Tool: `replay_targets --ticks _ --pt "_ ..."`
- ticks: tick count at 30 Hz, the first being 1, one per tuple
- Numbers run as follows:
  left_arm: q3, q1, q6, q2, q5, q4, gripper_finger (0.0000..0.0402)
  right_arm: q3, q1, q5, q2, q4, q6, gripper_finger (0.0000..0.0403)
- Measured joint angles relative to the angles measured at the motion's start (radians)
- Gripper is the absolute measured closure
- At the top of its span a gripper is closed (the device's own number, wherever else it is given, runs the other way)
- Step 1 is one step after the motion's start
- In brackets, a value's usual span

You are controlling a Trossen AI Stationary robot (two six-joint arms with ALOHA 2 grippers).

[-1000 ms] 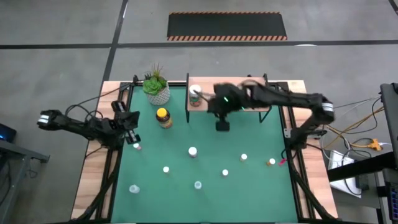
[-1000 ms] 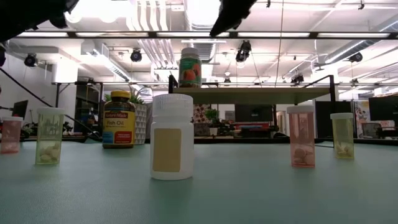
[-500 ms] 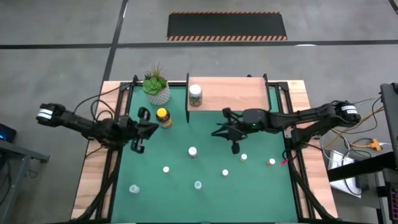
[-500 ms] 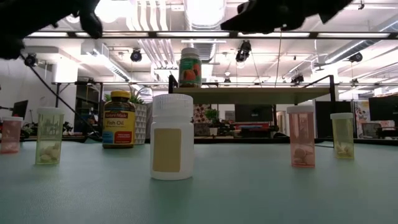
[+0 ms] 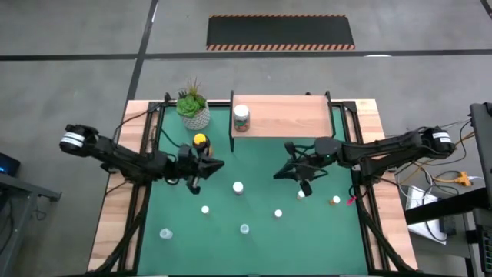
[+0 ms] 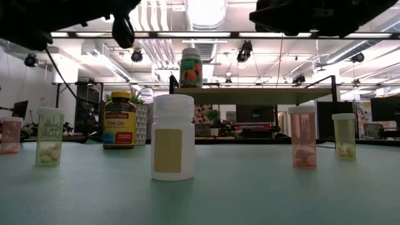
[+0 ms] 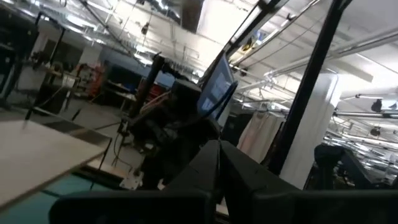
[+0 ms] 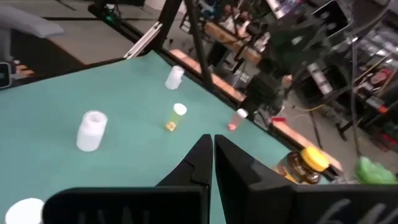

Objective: Pick and place medicine bottles onto shelf by color
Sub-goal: Put the left small pink medicine bottle on the shelf

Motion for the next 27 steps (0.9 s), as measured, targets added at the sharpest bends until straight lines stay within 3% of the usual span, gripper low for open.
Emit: replay_targets --ticks 8,15,27 --pt "0.033 0.000 -0.038 0.083 -0.025 0.000 0.0401 -0.048 -0.018 0.009 -0.023 0.043 0.038 0.0394" --pt "0.030 0.000 -0.037 0.102 -0.173 -0.051 0.0401 -0.051 -0.023 0.012 -0.024 0.042 0.034 0.0394" --pt "0.031 0.000 -0.066 0.193 -0.248 -0.054 0.0401 -0.051 -0.025 0.029 -0.024 0.038 -0.002 0.0394"
